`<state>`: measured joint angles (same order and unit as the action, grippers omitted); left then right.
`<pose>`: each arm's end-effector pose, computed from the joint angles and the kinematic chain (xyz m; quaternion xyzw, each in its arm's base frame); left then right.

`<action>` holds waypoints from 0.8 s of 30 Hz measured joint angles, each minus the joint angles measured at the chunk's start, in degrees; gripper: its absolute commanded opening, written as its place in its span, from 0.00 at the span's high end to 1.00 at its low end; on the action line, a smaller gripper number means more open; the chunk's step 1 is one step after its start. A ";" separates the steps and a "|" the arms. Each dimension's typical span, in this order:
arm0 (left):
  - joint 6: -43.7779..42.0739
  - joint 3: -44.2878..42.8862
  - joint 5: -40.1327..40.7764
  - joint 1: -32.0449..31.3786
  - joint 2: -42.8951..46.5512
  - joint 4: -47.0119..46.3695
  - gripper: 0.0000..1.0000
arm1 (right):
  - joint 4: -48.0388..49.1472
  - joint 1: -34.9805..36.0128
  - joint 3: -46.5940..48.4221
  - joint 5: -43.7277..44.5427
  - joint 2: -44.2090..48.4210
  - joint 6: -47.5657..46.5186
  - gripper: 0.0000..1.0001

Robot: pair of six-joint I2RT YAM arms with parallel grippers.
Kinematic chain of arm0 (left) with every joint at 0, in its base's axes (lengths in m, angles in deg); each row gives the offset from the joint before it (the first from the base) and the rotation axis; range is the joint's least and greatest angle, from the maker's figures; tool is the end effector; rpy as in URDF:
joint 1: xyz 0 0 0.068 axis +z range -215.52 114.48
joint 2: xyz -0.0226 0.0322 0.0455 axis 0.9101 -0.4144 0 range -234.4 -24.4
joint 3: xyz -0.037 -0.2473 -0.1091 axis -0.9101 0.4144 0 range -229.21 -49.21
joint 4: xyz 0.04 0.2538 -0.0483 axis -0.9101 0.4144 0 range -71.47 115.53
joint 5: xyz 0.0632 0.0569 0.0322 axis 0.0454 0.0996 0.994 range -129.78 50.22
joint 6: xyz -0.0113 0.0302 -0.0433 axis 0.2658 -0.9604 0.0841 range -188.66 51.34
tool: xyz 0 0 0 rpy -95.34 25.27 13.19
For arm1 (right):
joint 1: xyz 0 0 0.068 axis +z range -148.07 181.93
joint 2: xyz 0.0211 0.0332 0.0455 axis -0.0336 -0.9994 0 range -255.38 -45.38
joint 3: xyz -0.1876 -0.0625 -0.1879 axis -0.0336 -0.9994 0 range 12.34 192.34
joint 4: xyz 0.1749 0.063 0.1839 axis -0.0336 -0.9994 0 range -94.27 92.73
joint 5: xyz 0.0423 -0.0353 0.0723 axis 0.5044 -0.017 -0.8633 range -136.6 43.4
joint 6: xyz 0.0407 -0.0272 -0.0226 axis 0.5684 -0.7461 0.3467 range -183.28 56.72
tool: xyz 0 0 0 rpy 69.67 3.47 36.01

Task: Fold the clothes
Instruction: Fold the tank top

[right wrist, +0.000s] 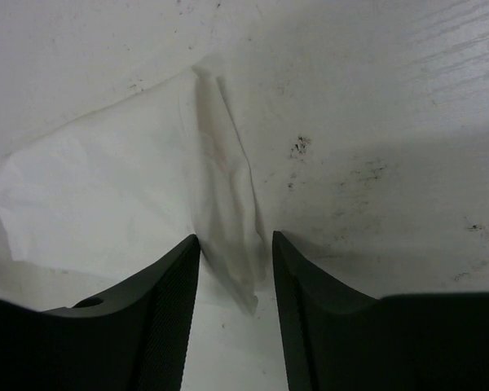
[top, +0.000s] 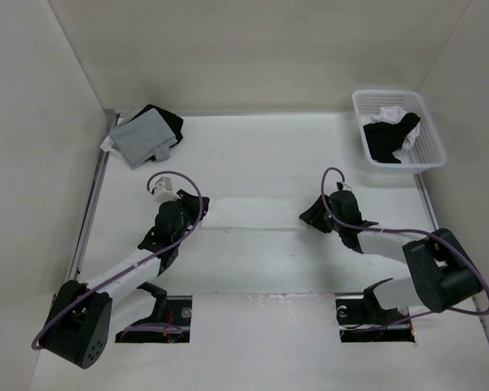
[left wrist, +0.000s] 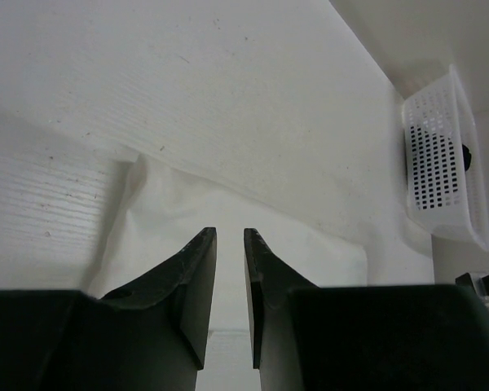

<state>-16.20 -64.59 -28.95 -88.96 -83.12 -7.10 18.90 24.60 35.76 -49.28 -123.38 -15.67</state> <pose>0.1917 -0.0759 0.1815 -0.2554 0.7643 -0.3010 0.5099 0.2224 0.0949 0.1387 0.1844 0.8811 0.2676 0.3437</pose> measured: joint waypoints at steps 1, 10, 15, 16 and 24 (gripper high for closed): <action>0.00 0.00 -0.13 0.00 0.52 0.13 0.81 | 0.59 -0.46 0.04 -0.70 -0.63 0.35 0.60; 0.00 0.00 -0.55 -0.07 2.08 0.17 0.80 | 8.52 -1.79 1.16 -7.23 -8.72 6.08 0.94; 0.00 0.00 -0.76 -1.20 2.08 0.17 0.80 | 6.08 -3.28 -2.34 -5.33 -1.60 7.61 0.96; 0.00 0.00 -0.79 -1.73 2.05 0.20 0.79 | 4.57 -3.63 -2.89 -4.59 1.18 7.37 0.96; 0.02 -1.95 -0.57 -8.52 0.83 0.13 0.78 | -15.87 -3.74 0.94 6.86 24.39 -1.31 0.95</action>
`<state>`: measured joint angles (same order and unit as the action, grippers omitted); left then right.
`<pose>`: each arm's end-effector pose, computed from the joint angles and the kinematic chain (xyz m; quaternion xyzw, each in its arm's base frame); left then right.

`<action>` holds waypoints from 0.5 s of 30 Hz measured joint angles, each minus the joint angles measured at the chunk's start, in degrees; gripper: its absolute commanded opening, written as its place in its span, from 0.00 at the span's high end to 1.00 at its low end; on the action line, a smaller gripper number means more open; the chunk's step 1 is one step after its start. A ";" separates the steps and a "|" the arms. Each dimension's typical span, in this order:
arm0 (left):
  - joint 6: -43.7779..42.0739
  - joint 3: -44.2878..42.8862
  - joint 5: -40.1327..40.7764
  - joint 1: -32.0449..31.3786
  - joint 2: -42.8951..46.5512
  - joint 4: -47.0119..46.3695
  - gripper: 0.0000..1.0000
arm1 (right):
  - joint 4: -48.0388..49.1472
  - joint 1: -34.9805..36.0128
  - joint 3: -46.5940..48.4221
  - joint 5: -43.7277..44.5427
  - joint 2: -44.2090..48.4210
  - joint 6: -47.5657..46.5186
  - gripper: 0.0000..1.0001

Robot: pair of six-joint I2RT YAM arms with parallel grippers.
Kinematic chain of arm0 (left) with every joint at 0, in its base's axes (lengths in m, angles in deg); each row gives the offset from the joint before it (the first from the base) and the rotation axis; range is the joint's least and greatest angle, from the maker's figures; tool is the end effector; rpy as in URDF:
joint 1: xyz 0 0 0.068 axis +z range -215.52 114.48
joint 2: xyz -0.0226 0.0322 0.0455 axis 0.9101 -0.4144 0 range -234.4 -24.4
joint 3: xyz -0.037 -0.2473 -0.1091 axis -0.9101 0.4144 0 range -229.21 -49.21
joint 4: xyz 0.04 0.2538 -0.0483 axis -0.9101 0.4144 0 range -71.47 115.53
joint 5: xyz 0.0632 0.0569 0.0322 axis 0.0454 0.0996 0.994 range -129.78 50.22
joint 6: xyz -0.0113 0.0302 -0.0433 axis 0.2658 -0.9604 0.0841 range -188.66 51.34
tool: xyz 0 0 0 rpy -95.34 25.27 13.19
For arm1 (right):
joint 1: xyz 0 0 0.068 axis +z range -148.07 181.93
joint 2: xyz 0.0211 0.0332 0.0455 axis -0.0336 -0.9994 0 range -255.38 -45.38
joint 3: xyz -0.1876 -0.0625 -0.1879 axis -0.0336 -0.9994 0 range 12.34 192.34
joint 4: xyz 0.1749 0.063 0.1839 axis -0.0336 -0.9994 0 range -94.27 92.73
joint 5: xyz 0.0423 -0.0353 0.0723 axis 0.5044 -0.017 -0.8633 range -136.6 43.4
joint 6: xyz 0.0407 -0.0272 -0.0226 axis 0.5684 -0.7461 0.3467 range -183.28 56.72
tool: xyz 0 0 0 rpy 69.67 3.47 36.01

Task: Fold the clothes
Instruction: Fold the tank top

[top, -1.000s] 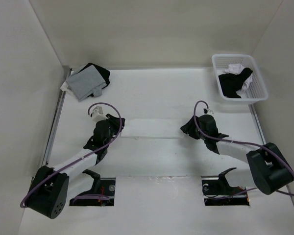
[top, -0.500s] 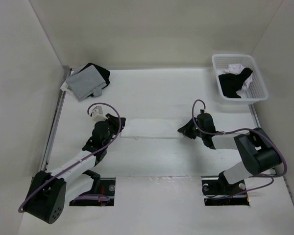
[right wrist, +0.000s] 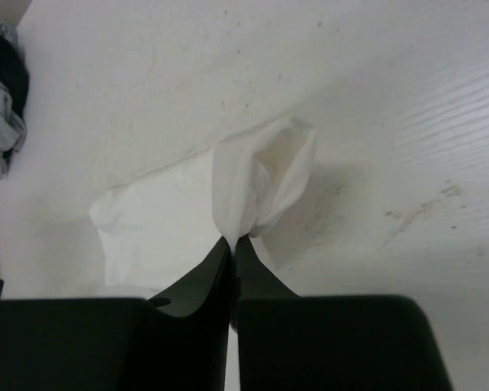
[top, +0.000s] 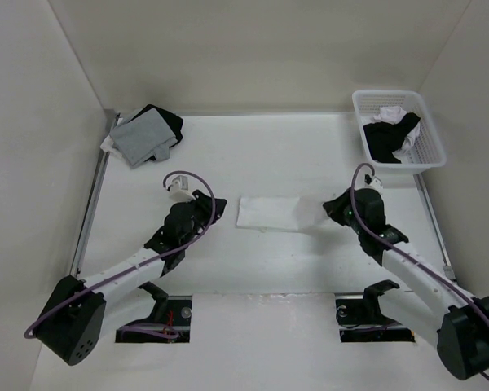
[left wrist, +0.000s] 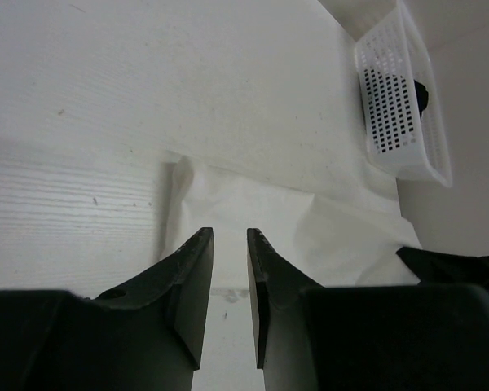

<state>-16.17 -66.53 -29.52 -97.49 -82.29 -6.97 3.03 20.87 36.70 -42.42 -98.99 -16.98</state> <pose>0.1815 -0.1059 0.1950 -0.1944 0.7682 -0.3546 0.4963 0.1921 0.0634 0.2056 0.2216 0.8320 0.2472 0.4445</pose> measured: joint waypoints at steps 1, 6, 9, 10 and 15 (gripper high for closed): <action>0.00 -0.48 0.04 -0.72 -0.46 -0.04 0.78 | -2.01 0.33 1.46 1.49 0.59 -1.07 0.95; 0.02 -1.33 0.09 -2.84 -1.49 -0.66 0.77 | -10.10 7.67 11.04 8.76 -3.69 -5.31 0.95; 0.04 -1.33 0.07 -3.04 -1.14 -0.76 0.77 | -13.03 14.95 17.62 12.46 -10.14 -6.75 0.95; 0.04 -1.31 0.07 -3.02 -0.74 -0.70 0.77 | -14.05 17.07 19.71 13.53 -12.33 -7.08 0.95; 0.07 -1.29 -0.04 -2.25 3.04 -0.61 0.77 | -18.40 25.49 31.54 17.00 -24.92 -8.00 0.94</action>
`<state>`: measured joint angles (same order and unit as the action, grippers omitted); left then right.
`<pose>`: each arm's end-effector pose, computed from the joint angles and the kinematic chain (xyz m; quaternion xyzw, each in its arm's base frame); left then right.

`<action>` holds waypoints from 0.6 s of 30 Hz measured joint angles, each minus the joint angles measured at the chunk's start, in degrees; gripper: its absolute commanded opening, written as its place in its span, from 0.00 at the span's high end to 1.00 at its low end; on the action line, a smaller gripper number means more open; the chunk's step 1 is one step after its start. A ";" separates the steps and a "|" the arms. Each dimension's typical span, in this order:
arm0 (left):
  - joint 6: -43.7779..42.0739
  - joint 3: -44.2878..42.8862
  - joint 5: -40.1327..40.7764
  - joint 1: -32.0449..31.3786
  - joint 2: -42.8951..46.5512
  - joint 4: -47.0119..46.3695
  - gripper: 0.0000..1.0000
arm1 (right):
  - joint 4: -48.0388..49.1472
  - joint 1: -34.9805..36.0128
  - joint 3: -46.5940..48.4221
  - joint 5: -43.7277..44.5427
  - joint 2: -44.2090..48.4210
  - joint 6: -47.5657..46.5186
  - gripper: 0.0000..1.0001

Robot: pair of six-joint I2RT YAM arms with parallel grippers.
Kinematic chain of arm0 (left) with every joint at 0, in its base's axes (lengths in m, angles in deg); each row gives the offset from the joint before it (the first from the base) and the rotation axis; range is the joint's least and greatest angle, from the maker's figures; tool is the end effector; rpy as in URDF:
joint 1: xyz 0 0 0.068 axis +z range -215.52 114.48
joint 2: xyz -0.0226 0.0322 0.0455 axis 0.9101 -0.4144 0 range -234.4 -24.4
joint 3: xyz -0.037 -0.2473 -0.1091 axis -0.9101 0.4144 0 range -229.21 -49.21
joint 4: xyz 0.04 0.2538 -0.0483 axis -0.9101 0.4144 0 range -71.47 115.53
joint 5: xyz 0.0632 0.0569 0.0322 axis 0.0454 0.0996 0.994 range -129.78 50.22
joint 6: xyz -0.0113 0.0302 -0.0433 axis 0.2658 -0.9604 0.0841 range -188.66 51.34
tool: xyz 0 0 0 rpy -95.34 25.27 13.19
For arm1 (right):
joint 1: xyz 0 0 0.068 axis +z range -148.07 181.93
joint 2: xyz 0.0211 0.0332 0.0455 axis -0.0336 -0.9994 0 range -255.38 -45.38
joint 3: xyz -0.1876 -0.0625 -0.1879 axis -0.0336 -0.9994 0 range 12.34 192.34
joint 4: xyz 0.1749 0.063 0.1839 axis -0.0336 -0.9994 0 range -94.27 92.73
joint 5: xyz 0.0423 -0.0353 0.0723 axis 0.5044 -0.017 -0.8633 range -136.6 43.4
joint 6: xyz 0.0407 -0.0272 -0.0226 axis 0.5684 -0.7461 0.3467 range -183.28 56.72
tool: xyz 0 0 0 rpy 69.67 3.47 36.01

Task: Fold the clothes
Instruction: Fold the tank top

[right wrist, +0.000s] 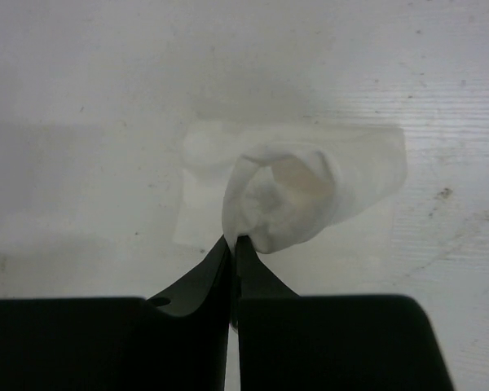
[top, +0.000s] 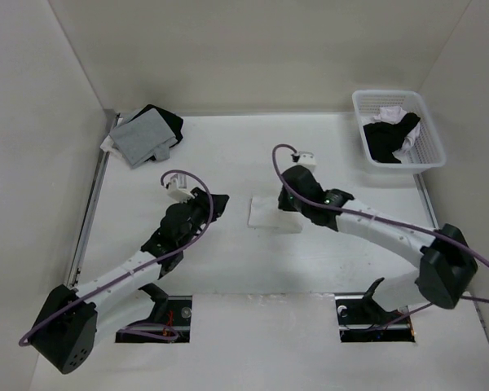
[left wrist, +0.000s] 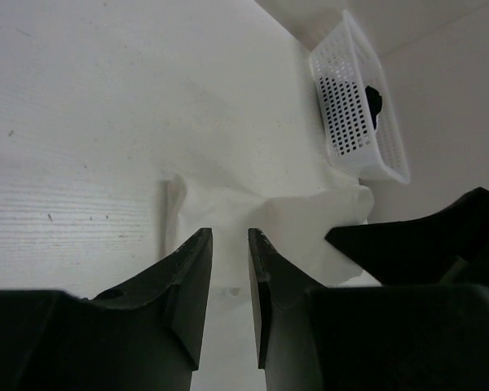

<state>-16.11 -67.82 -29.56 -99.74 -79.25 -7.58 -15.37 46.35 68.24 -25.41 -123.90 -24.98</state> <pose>0.1758 -0.1120 0.2137 -0.1782 0.7449 -0.3895 0.5116 0.2217 0.1995 0.2634 0.0288 0.8962 0.1454 0.4181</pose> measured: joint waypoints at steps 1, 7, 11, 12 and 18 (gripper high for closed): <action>0.00 0.00 -0.04 0.28 0.76 0.04 0.77 | -0.57 1.07 2.01 0.28 -2.34 0.02 0.94; 0.37 1.33 -0.83 3.69 4.31 0.83 0.75 | -4.13 6.21 13.92 1.55 -17.38 0.76 0.75; 0.68 2.40 -2.19 6.23 4.92 1.51 0.75 | -4.70 8.35 18.78 1.62 -25.73 2.23 0.62; 0.79 2.60 -2.62 6.82 4.92 1.62 0.75 | -4.81 8.83 19.19 1.62 -26.86 2.51 0.61; 0.98 2.82 -3.78 8.26 4.61 1.97 0.75 | -1.53 11.28 15.87 1.46 -23.34 3.32 0.67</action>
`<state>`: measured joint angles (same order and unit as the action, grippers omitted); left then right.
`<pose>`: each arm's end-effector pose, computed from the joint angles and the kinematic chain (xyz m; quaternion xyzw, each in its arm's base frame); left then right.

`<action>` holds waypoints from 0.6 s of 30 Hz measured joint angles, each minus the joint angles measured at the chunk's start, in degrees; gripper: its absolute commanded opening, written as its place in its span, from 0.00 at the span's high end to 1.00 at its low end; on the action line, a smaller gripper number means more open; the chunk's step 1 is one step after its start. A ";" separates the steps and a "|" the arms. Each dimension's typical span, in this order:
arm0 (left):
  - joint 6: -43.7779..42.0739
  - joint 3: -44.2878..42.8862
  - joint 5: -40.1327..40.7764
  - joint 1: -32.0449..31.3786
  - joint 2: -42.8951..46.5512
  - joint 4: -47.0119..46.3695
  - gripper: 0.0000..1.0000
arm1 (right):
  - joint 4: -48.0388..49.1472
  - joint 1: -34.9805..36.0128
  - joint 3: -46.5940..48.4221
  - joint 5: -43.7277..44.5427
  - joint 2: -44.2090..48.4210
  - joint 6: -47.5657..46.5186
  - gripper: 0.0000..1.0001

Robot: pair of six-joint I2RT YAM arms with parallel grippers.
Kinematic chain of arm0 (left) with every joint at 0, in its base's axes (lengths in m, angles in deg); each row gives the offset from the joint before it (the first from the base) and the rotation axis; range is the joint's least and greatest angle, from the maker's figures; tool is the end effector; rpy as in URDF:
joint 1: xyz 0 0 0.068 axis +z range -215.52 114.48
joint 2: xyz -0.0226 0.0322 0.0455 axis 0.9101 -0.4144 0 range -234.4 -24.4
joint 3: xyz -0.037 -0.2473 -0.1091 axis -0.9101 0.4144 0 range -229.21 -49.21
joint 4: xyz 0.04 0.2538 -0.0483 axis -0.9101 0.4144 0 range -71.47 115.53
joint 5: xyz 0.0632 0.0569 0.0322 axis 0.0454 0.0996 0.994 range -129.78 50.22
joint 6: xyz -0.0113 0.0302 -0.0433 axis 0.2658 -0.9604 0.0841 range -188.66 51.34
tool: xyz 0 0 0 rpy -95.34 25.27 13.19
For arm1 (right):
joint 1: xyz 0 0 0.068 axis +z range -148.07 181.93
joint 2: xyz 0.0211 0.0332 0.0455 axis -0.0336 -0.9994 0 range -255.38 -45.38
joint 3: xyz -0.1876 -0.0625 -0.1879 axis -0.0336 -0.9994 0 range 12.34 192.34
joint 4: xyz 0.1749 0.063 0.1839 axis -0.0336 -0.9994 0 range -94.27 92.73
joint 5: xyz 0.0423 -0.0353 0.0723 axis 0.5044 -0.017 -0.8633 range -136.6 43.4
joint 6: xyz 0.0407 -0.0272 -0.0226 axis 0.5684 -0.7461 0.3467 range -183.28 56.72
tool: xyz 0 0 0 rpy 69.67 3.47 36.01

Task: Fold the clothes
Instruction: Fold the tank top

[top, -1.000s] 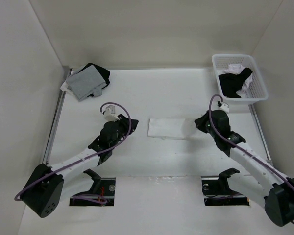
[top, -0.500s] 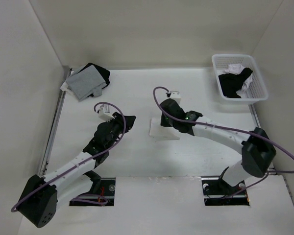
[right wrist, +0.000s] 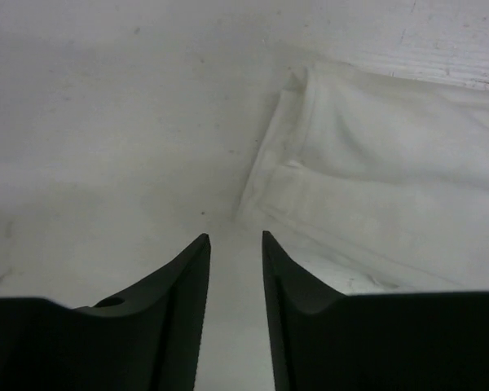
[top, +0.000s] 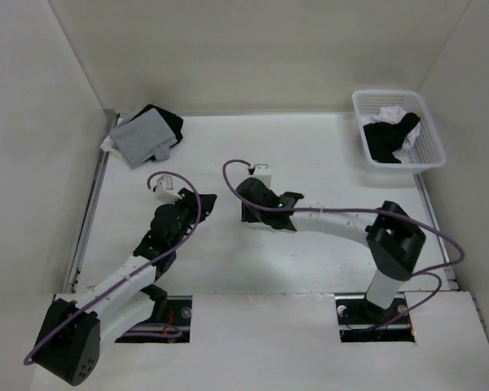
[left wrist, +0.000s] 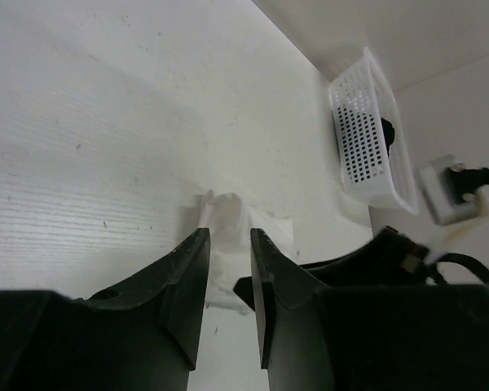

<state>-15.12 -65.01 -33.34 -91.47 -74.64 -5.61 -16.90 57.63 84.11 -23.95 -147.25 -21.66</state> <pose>0.1768 -0.0817 0.2078 -0.2178 0.7358 -0.3758 0.5195 0.2283 0.3108 0.2193 -0.0457 0.9219 0.1317 0.3614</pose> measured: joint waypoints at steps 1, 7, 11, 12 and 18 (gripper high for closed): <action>0.07 -0.02 0.02 -0.48 -0.55 -0.11 0.75 | 1.60 0.07 -2.40 -0.15 2.54 -0.04 0.74; 0.26 -1.84 0.66 -9.35 -10.84 -3.56 0.77 | 14.51 -8.87 -16.90 -7.17 16.20 0.26 0.95; 0.22 -4.39 1.33 -15.17 -20.37 -7.63 0.79 | 23.37 -17.20 -21.42 -15.52 13.73 0.98 0.96; 0.22 -5.14 1.53 -16.06 -22.69 -8.70 0.79 | 24.92 -18.23 -21.90 -17.46 12.33 1.29 0.96; -0.81 -9.90 2.82 -18.49 -33.48 -12.63 0.80 | 31.82 -18.84 -22.10 -26.21 5.42 2.62 0.96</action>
<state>-15.93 -74.91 -30.52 -109.97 -108.13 -18.25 14.92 38.79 62.01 -50.15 -141.83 -19.03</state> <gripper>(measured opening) 0.206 0.046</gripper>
